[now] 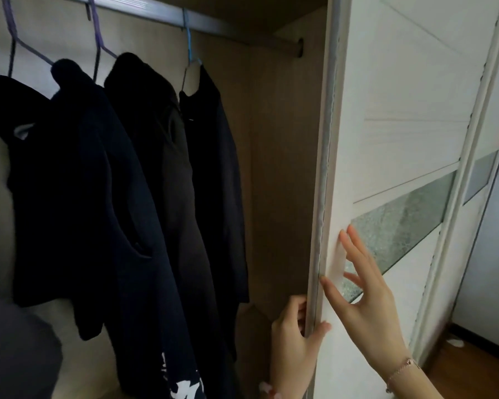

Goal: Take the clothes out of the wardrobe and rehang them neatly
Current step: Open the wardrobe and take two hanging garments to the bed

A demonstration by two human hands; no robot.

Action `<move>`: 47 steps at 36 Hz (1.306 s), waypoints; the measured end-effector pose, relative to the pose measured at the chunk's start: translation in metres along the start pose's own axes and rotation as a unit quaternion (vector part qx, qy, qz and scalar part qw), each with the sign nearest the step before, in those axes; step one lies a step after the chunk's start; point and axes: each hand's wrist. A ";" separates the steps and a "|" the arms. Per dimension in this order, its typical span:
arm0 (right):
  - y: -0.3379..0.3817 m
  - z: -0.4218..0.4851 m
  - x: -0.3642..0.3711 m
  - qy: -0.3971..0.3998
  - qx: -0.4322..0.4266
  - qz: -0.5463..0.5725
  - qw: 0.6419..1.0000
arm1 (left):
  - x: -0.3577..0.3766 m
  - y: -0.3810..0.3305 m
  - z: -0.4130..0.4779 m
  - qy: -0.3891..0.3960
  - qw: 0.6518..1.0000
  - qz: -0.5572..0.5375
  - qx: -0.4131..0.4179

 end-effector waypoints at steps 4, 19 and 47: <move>-0.018 0.009 -0.006 -0.007 0.003 -0.003 1.000 | 0.013 -0.004 0.016 -0.004 1.000 -0.001 0.009; -0.040 0.018 -0.011 -0.016 0.010 -0.012 1.000 | 0.031 -0.009 0.031 -0.013 1.000 -0.009 0.011; 0.164 0.239 -0.008 0.093 -0.120 0.289 0.945 | -0.210 -0.266 0.012 -0.355 0.844 0.283 0.286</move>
Point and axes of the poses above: each hand's wrist, its own z-axis towards the middle knuckle, its own x-axis out of the palm, y = z × x, and after that the axes turned 10 degrees about y, right-handed
